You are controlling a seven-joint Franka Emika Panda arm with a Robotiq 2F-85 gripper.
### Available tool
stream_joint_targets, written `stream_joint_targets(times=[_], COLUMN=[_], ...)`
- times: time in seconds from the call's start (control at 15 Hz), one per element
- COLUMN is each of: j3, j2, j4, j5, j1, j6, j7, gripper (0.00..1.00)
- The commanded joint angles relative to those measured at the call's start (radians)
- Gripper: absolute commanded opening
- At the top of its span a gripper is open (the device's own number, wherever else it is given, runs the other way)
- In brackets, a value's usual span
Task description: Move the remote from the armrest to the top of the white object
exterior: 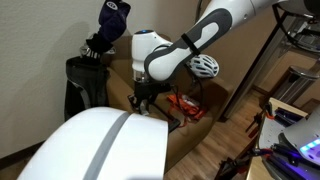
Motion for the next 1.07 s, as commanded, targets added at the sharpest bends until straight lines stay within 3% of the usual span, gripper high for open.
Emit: stream_joint_targets(times=[0.0, 0.47, 1.0], j3=[0.005, 0.019, 0.094], j2=[-0.016, -0.138, -0.391], j4=[-0.029, -0.085, -0.177], j5=[0.006, -0.02, -0.075], j1=[-0.011, -0.004, 0.022], j6=[-0.006, -0.143, -0.35], j7=[-0.003, -0.044, -0.171], gripper=[0.14, 0.14, 0.14])
